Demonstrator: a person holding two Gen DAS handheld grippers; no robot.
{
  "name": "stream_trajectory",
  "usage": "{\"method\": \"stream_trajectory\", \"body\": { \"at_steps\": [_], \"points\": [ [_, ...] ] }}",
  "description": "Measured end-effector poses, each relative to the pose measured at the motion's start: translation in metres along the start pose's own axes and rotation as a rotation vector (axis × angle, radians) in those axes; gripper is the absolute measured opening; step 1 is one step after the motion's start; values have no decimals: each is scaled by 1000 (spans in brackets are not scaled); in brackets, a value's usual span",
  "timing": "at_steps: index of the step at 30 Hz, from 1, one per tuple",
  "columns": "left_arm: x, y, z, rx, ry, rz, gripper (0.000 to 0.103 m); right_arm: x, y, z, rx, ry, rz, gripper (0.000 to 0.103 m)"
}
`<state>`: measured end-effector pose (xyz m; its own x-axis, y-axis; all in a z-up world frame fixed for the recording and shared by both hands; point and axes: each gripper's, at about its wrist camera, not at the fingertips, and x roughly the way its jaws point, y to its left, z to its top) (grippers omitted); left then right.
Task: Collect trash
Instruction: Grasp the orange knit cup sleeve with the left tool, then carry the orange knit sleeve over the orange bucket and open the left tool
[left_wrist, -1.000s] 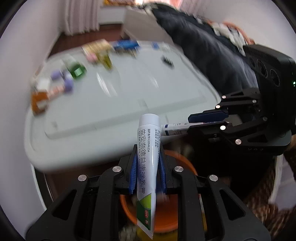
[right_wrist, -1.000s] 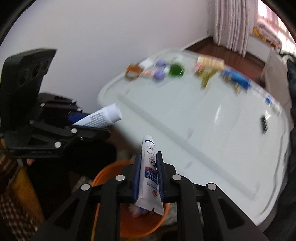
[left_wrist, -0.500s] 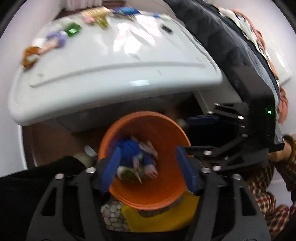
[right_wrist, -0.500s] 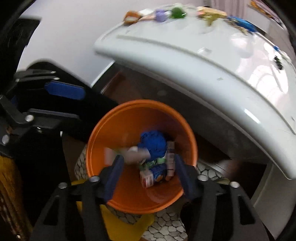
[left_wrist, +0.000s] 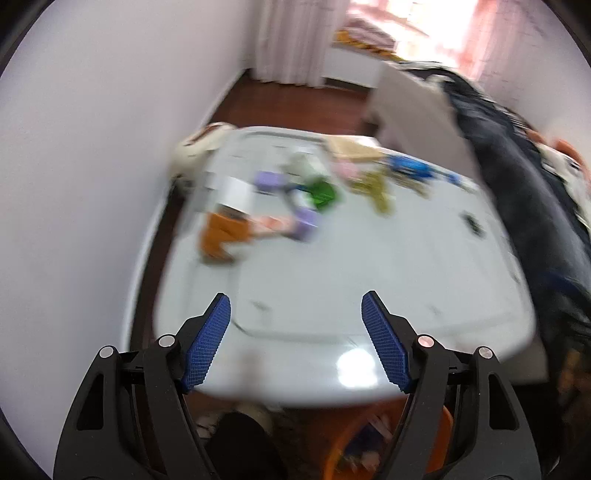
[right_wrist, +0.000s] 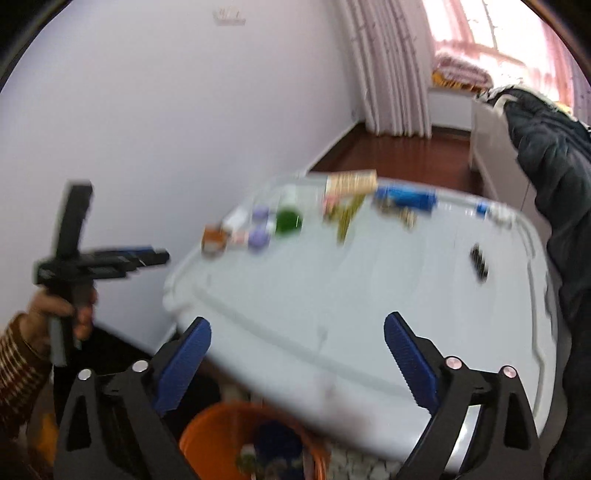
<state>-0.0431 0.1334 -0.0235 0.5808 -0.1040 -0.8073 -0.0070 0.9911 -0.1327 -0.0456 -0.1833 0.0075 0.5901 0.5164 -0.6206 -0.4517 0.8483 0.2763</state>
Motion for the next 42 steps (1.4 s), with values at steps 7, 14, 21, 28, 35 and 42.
{"method": "stream_trajectory", "body": {
  "at_steps": [7,14,21,28,35,42],
  "points": [
    [90,25,39,-25,99,182,72,19,-13,6,31,-83,53,94],
    [130,36,42,-11,133,245,48,43,-22,-1,46,-2,16,95],
    [80,18,33,19,2,123,34,61,-12,-1,20,20,13,95],
    [54,-41,11,113,-16,-94,34,91,-41,-10,77,96,-68,95],
    [47,-122,10,269,-46,-240,35,94,-158,5,279,78,-400,95],
    [52,-147,14,281,-43,-288,35,142,-191,34,63,171,-533,91]
  ]
}}
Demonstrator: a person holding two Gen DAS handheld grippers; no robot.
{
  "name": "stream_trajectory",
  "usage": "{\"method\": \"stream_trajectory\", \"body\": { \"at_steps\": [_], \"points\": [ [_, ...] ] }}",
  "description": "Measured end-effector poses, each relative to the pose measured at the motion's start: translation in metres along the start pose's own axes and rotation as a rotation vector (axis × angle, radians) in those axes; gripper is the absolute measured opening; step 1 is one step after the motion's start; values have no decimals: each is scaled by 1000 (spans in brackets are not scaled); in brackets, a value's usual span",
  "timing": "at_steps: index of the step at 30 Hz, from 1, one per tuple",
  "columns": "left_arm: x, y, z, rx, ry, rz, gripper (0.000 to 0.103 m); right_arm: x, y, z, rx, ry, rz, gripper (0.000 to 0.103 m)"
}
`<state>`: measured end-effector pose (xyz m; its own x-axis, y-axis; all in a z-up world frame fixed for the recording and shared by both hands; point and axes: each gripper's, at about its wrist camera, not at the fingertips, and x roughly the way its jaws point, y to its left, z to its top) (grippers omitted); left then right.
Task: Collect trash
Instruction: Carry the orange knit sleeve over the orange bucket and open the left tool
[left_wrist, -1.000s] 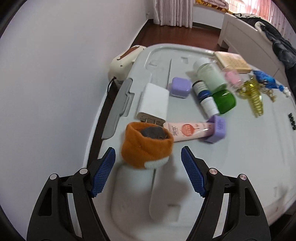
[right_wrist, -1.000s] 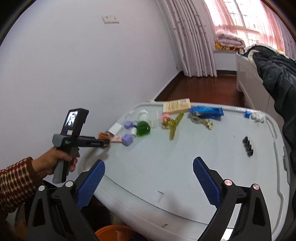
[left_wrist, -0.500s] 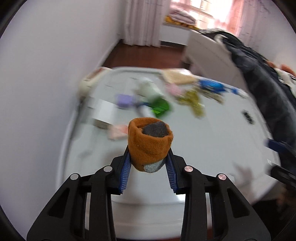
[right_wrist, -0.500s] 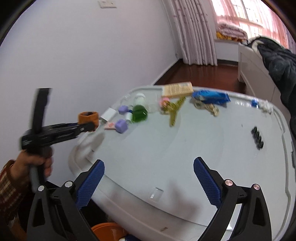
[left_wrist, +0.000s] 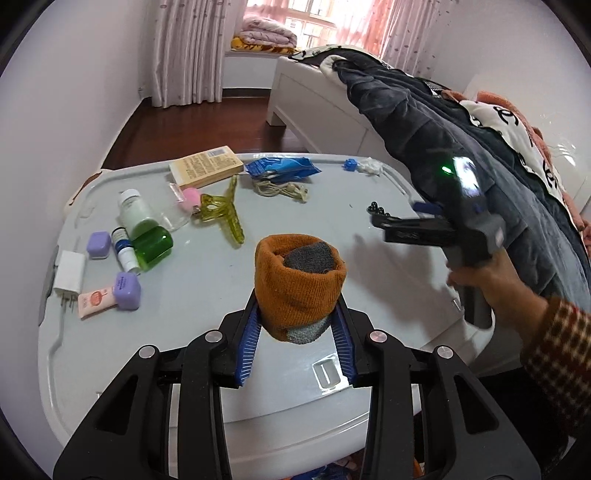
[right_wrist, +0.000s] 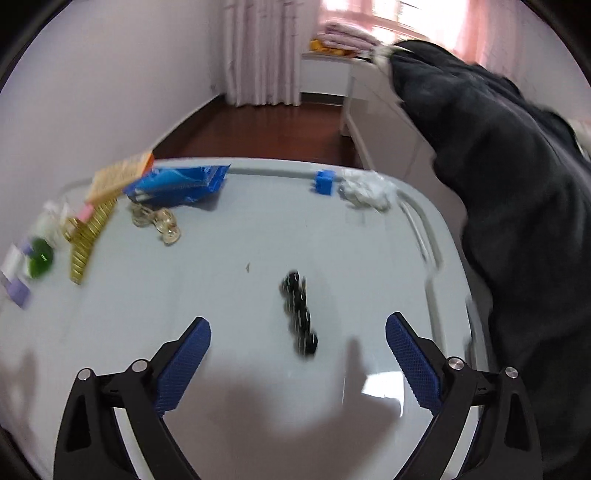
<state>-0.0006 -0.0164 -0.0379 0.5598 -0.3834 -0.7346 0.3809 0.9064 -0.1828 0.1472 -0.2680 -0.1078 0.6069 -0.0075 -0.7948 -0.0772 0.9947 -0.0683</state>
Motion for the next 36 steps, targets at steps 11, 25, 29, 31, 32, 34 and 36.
{"method": "stream_trajectory", "body": {
  "at_steps": [11,25,29,31,32,34,36],
  "points": [
    [0,2,4,-32,15,-38,36,18,4,0,-8,59,52,14],
    [-3,-5,-2,13,41,-69,36,-98,53,-28,-33,-65,274,14],
    [-20,-15,-18,51,60,-90,36,-136,68,-60,-22,-68,339,14],
    [-31,-19,-31,53,79,-80,36,-153,75,-83,-17,-57,376,14],
    [-35,-21,-38,50,96,-83,36,-159,79,-95,-15,-44,394,14],
    [-45,-25,-61,39,162,-86,36,-169,88,-125,-3,10,446,14],
    [-52,-28,-88,15,243,-106,36,-172,97,-152,1,66,474,14]
  ]
}}
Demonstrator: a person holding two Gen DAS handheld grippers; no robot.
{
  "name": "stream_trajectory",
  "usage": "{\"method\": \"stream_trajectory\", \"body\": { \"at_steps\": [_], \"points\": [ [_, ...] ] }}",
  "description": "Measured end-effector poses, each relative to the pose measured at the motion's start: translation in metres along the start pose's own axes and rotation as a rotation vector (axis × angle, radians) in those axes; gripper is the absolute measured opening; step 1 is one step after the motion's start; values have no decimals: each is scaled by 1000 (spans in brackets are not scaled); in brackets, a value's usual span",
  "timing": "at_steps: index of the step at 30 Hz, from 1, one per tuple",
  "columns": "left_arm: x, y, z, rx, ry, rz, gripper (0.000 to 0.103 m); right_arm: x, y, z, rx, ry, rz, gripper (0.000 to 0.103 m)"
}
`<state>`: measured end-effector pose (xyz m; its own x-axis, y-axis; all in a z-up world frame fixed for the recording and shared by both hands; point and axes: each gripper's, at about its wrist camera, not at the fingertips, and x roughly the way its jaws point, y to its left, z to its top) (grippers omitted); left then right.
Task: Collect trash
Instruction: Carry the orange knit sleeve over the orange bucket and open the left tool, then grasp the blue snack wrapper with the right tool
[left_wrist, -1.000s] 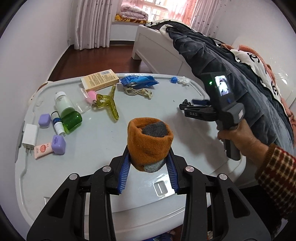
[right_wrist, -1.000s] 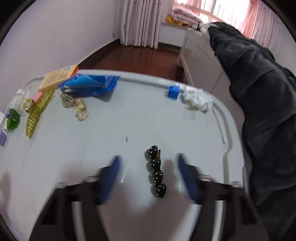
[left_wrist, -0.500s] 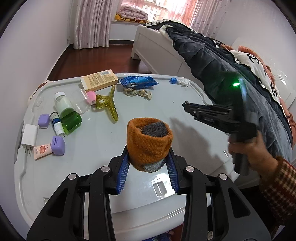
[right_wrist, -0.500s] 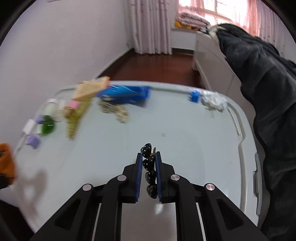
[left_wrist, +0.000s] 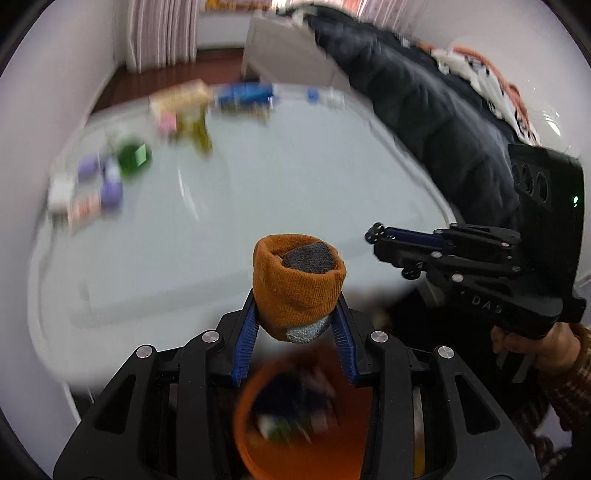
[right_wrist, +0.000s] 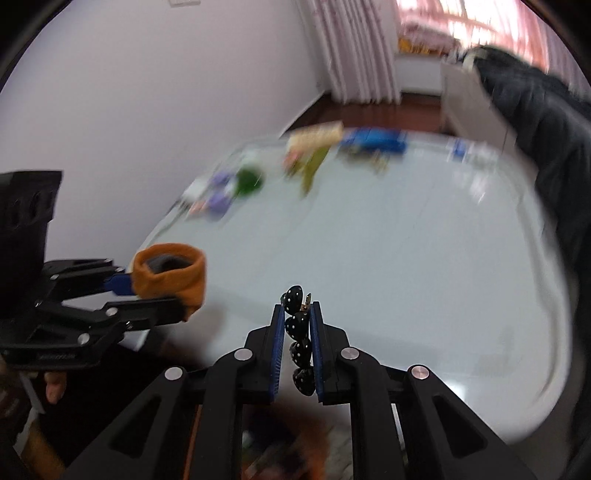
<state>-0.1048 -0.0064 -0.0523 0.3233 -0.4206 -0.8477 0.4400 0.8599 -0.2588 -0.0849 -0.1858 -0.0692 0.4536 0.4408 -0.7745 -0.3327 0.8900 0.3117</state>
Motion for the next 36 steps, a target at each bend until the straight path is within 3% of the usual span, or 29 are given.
{"method": "stream_trajectory", "body": {
  "at_steps": [6,10,13,15,19,25,32,36],
  "points": [
    [13,-12,-67,-52,181,-21,36,33,16,-84,47,217,49,14],
    [30,-18,-95,-80,285,-13,43,49,25,-106,35,307,53,20],
    [45,-16,-105,-110,361,0,56,55,31,-112,20,342,36,66],
    [49,-15,-106,-108,383,33,61,55,31,-112,11,340,29,66],
    [44,-11,-102,-104,348,87,63,53,23,-109,31,318,10,66],
    [22,-10,-80,-44,201,259,63,33,3,-95,73,229,-42,73],
    [0,-5,-37,-29,75,355,63,9,-20,-72,161,132,-22,78],
    [-1,-6,-19,-42,31,370,63,0,-24,-63,168,106,-19,79]
  ]
}}
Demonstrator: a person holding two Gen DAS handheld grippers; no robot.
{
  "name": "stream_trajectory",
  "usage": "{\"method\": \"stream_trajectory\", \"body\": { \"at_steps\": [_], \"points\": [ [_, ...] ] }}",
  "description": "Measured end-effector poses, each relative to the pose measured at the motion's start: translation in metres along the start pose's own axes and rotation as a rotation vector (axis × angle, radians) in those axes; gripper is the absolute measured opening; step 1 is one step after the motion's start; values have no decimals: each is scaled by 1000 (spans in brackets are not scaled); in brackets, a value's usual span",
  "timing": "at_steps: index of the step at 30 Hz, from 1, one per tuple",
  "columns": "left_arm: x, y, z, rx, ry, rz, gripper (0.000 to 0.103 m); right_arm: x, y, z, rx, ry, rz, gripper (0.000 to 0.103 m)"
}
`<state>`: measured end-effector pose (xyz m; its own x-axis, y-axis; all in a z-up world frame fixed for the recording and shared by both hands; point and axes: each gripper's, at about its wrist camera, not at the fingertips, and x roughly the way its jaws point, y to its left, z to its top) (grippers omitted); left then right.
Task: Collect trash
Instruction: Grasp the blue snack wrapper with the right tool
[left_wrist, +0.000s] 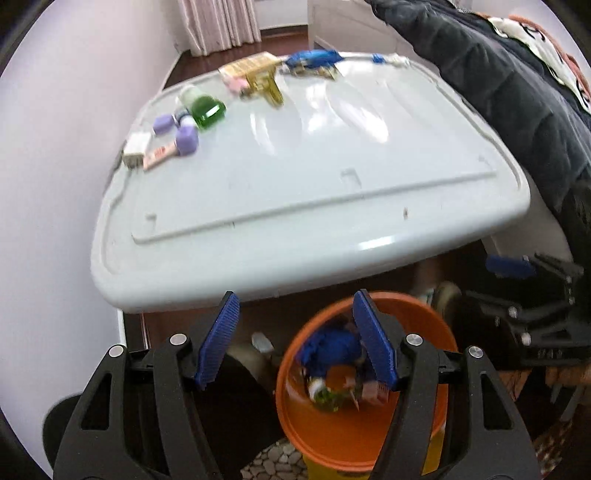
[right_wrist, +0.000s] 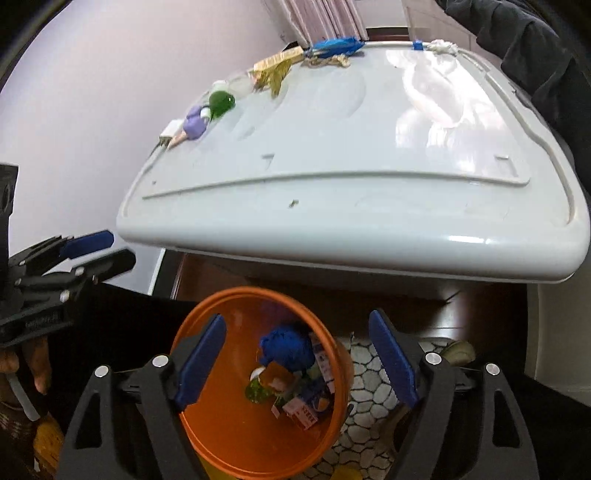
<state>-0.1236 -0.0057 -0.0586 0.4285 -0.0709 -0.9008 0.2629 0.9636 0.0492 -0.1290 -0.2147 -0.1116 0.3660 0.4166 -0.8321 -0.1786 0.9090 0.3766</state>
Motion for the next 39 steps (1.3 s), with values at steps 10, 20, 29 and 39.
{"method": "stream_trajectory", "body": {
  "at_steps": [10,20,29,39],
  "points": [
    [6,-6,45,2,-58,18,63,-6,12,27,-64,-31,-26,81],
    [19,-7,87,-7,-93,10,63,-25,8,88,-125,-122,-54,86],
    [38,1,126,-56,-126,-2,63,-16,-4,176,-182,-226,-117,93],
    [58,17,135,-93,-116,-34,63,82,4,307,-549,-245,-311,87]
  ]
}}
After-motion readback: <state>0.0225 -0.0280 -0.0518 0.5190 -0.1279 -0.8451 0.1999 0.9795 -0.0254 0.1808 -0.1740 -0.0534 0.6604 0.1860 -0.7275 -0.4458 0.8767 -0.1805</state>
